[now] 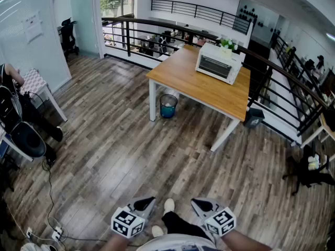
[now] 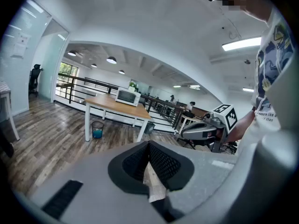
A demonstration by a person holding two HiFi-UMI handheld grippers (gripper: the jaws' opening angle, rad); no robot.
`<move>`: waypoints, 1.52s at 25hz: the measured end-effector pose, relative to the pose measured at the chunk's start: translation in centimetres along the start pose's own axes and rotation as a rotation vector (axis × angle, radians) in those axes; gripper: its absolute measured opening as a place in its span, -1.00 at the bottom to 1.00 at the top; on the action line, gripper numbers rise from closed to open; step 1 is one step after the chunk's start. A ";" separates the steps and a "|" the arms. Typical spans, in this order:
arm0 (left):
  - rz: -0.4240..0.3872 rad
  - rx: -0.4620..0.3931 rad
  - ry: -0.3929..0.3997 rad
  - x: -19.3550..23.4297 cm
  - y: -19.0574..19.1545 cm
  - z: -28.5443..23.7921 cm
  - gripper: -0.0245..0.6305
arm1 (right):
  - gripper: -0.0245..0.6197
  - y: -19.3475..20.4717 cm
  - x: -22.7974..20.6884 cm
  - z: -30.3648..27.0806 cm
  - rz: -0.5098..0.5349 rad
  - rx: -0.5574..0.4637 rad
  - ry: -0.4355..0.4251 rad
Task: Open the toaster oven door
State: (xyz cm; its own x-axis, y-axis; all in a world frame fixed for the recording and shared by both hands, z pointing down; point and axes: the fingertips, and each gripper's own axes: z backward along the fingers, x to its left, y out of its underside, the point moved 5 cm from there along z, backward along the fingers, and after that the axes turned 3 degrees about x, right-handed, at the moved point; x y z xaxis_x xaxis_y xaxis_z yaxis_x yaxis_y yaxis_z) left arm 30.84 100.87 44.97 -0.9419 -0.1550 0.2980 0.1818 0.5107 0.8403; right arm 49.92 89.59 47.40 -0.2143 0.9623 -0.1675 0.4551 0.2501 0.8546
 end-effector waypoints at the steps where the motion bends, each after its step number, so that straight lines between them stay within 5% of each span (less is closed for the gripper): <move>1: -0.015 -0.003 0.003 1.0 -1.0 -0.9 -0.92 | -0.92 -0.8 -0.8 -1.1 -0.001 -0.001 -0.001; 17: -0.187 0.082 0.058 13.9 -15.3 -13.9 -0.92 | -0.80 -11.8 -15.2 -15.4 -0.004 -0.066 -0.004; 25: -0.199 0.090 0.146 20.2 -21.3 -22.9 -0.92 | -0.73 -14.4 -25.3 -20.5 -0.087 -0.091 0.096; 34: -0.226 0.104 0.345 36.0 -32.6 -33.1 -0.92 | -0.57 -24.7 -36.6 -31.9 -0.183 -0.086 0.312; 38: -0.320 0.116 0.454 42.8 -37.8 -36.3 -0.92 | -0.54 -29.7 -41.2 -36.8 -0.205 -0.121 0.441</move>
State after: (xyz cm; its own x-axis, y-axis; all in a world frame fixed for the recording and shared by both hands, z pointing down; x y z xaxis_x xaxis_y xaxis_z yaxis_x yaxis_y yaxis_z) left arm -6.08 44.24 42.35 -0.7244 -0.6525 0.2225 -0.1494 0.4636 0.8733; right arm 13.47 38.56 47.03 -0.6456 0.7513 -0.1370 0.2671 0.3902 0.8811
